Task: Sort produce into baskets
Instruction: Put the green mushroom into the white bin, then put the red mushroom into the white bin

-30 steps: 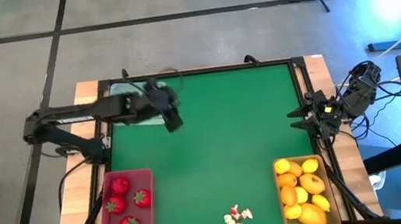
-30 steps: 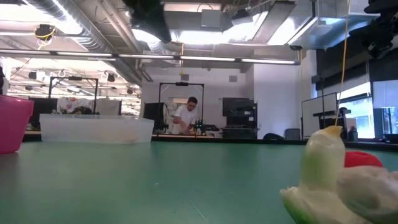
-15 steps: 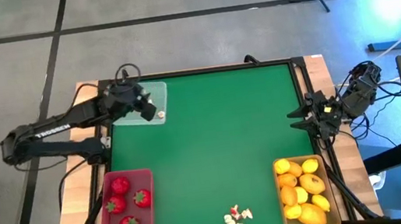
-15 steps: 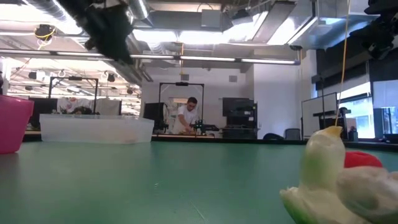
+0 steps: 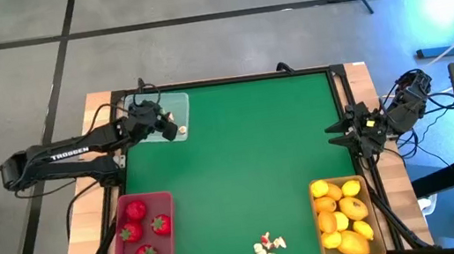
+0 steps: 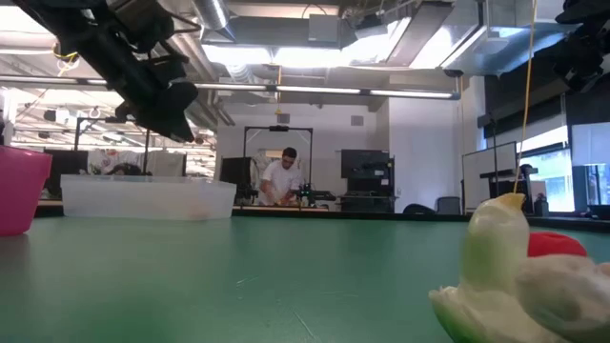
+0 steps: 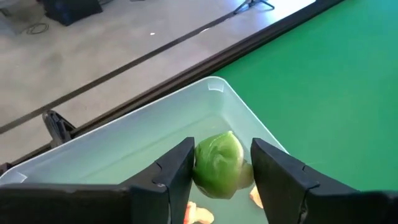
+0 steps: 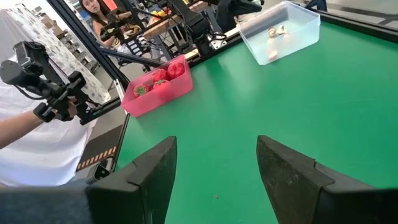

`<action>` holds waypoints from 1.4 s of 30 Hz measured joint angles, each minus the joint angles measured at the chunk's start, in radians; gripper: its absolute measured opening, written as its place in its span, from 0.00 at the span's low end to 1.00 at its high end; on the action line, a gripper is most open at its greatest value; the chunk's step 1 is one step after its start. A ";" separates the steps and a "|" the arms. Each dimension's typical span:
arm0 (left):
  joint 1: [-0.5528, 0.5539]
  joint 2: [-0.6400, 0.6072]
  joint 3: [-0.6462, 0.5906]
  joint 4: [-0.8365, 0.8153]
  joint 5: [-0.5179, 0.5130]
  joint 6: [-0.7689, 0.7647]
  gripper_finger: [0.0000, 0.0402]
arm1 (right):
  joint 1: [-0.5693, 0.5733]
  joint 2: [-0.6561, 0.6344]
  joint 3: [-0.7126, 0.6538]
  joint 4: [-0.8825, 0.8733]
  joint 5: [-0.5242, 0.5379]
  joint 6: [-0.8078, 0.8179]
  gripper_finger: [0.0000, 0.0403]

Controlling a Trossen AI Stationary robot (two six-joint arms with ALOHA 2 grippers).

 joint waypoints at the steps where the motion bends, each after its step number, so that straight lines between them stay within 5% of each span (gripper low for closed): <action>1: 0.000 0.000 0.000 0.001 0.000 0.001 0.40 | 0.000 0.000 0.000 0.000 0.000 0.000 0.55; 11: 0.000 0.000 0.000 0.011 0.029 0.016 0.58 | 0.000 0.000 0.000 0.000 0.000 0.001 0.55; 22: -0.027 0.000 0.000 0.017 0.035 0.027 0.59 | 0.000 0.000 0.000 0.000 0.000 0.001 0.55; 26: -0.060 0.000 0.000 0.041 0.214 0.026 0.59 | 0.000 0.000 0.000 0.000 0.000 0.002 0.55; 31: -0.177 0.000 0.000 0.118 0.478 0.007 0.59 | 0.000 0.000 0.000 0.000 0.004 0.002 0.55; 42: -0.526 0.130 0.000 0.542 0.451 -0.049 0.59 | 0.000 0.000 0.000 0.000 0.021 0.002 0.55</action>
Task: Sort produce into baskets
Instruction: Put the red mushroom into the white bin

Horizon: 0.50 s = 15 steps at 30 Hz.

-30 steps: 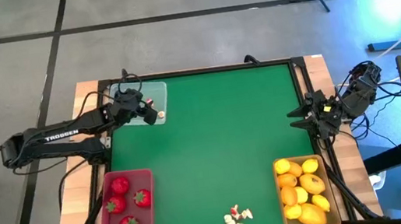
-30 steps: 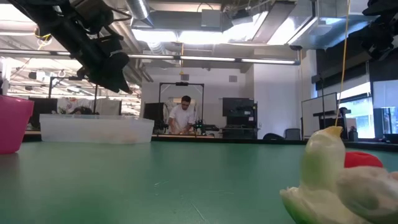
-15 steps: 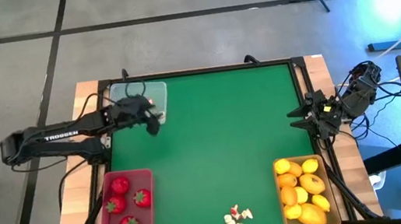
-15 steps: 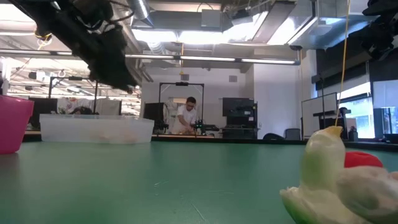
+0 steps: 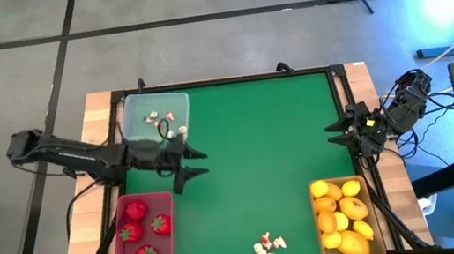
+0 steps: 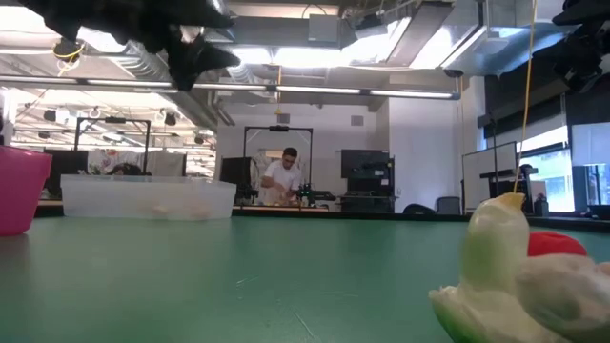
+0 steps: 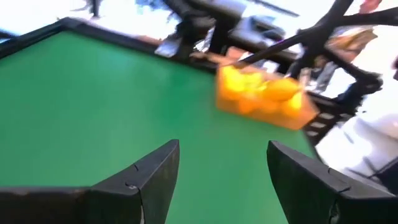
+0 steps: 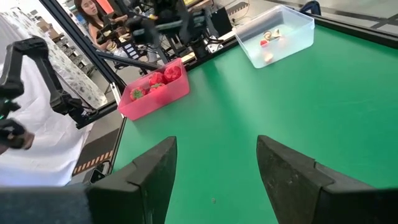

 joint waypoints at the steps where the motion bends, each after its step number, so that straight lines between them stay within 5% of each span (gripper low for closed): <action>1: -0.025 0.026 0.000 0.041 -0.013 0.000 0.59 | 0.000 0.000 0.000 0.001 0.004 0.000 0.55; 9: -0.144 0.254 0.005 0.330 -0.087 -0.046 0.59 | 0.000 0.000 0.000 0.008 0.006 0.000 0.55; 15: -0.193 0.410 0.087 0.383 -0.089 -0.033 0.59 | 0.000 0.000 0.000 0.007 0.006 -0.006 0.55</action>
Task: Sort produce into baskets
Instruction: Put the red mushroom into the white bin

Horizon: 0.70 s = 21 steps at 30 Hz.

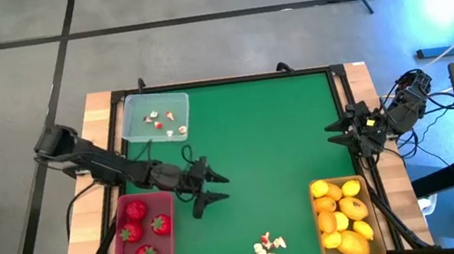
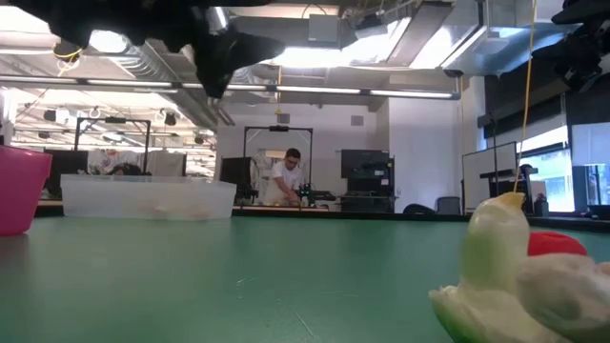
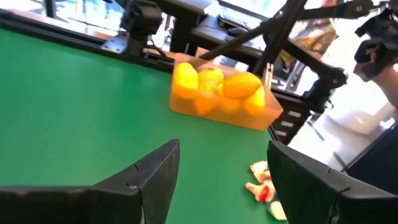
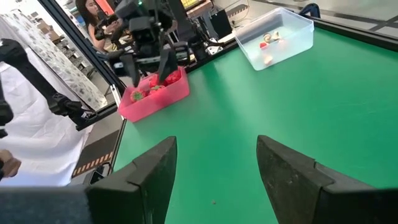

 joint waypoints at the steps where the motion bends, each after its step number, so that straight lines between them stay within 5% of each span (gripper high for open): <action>1: -0.006 0.025 0.021 0.000 0.000 0.007 0.59 | 0.000 0.000 0.000 0.000 0.000 -0.001 0.55; 21: -0.071 0.436 0.440 -0.160 -0.029 0.104 0.59 | 0.000 0.000 0.000 -0.005 0.000 0.004 0.55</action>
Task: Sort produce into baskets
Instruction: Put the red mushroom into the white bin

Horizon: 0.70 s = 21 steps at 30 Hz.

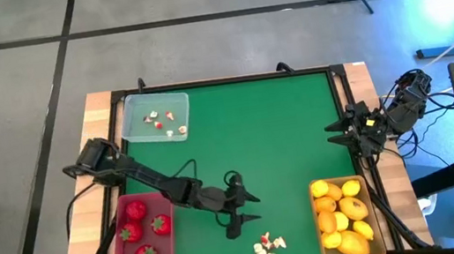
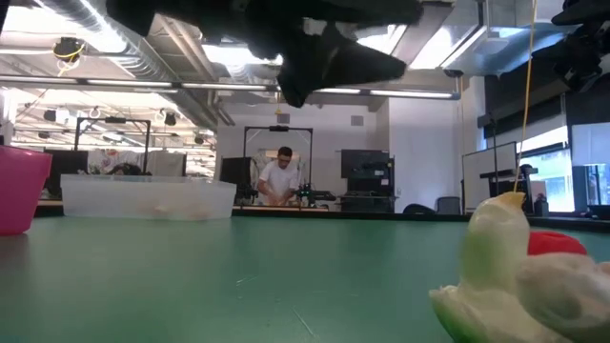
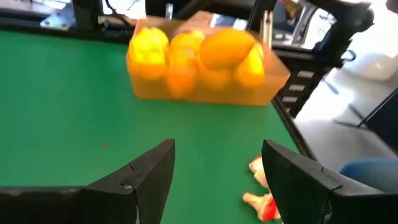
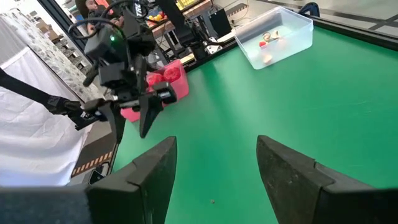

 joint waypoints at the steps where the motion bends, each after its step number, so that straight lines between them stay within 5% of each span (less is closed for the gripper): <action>1: -0.004 0.013 0.012 -0.007 -0.001 0.001 0.59 | 0.000 0.000 0.000 0.000 0.000 0.000 0.55; 21: -0.083 0.280 0.232 -0.056 0.024 0.118 0.59 | 0.000 0.000 0.000 0.000 0.000 0.000 0.55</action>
